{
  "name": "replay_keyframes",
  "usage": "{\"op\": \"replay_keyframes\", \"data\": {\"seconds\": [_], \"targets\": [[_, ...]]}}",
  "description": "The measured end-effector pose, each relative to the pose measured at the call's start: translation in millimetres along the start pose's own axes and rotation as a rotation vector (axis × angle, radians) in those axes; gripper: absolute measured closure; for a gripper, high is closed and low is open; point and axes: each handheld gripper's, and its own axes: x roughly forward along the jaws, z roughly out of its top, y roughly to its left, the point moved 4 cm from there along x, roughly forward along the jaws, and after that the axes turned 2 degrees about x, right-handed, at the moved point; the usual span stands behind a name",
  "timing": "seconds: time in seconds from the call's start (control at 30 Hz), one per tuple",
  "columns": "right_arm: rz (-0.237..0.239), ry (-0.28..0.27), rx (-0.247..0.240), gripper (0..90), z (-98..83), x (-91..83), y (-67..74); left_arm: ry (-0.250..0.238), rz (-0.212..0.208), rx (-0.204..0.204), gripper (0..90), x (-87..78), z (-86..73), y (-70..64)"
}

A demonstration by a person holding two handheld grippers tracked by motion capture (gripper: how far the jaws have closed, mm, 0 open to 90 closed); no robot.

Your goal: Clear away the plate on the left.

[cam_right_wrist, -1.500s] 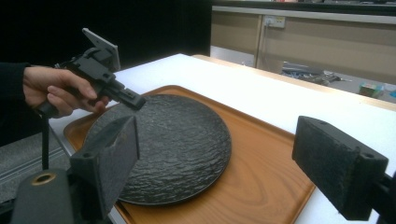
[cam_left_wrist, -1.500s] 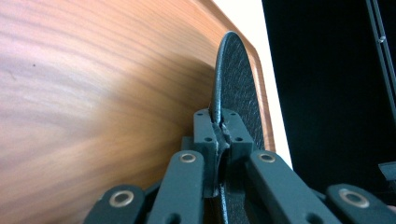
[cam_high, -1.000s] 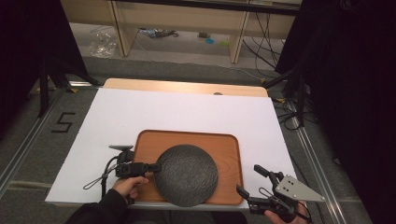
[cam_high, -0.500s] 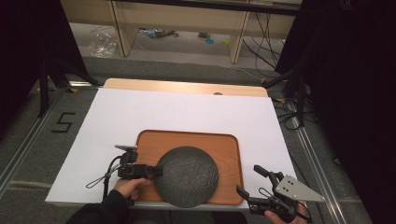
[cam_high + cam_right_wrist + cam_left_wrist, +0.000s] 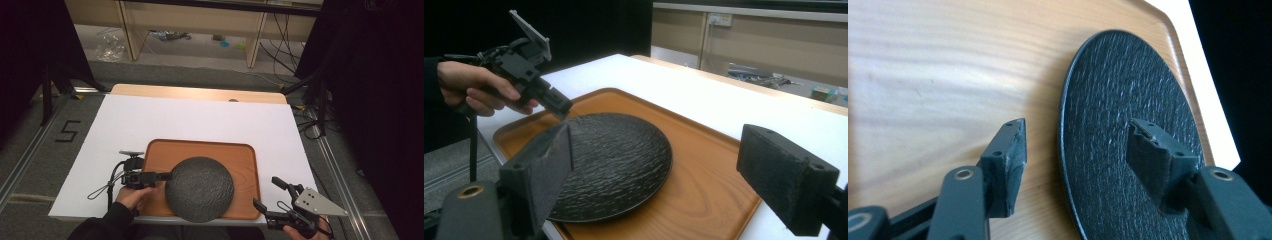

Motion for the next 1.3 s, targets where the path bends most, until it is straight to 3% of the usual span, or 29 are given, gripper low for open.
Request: {"op": "replay_keyframes", "data": {"seconds": [0.03,0.13,0.17,0.23,0.33,0.43,0.53,0.57,0.67,0.7,0.77,1.17,1.3], "targets": [[-0.012,0.024,-0.003,16.0,-0.4,-2.2,-0.5,-0.016,0.001,0.007,40.9,-2.1,1.4,-0.6],[-0.008,0.020,-0.003,16.0,-0.1,-1.7,-0.6,-0.016,0.000,0.021,38.7,-4.4,2.6,-0.3],[0.002,-0.005,0.005,16.0,-0.3,0.8,0.5,-0.026,0.005,0.023,38.2,-5.4,3.4,-0.4],[-0.012,0.014,-0.003,16.0,-0.1,-1.1,-0.3,-0.034,0.005,0.040,37.3,-8.5,5.4,-1.1],[-0.001,0.000,0.003,16.0,-0.3,0.3,-0.1,-0.054,0.014,0.053,36.1,-10.7,6.7,-2.3],[-0.012,0.008,-0.002,16.0,-0.2,-0.8,-0.7,-0.064,-0.003,0.089,34.2,-14.7,9.1,-3.6],[-0.004,0.004,0.002,16.0,-0.6,-0.2,-0.1,-0.078,-0.013,0.066,32.3,-17.4,10.0,-5.0],[0.002,-0.005,0.004,16.0,-0.2,0.6,0.1,-0.081,-0.047,0.060,32.3,-20.5,10.5,-5.2],[-0.012,0.014,0.000,16.0,-0.7,-1.1,-0.3,-0.099,-0.036,0.066,31.2,-24.1,11.5,-5.7],[-0.003,0.002,0.002,16.0,-0.4,0.0,-0.1,-0.105,-0.059,0.064,31.2,-27.3,12.0,-5.4],[-0.004,0.003,0.002,16.0,-0.6,0.0,-0.2,-0.115,-0.053,0.064,31.0,-28.9,12.1,-5.4],[-0.009,0.009,0.000,16.0,-0.6,-0.7,-0.3,-0.194,-0.054,0.115,30.2,-46.8,15.0,-6.5],[-0.011,0.013,0.000,16.0,-0.7,-0.9,-0.1,-0.214,-0.081,0.121,29.7,-53.6,14.1,-6.2]]}}
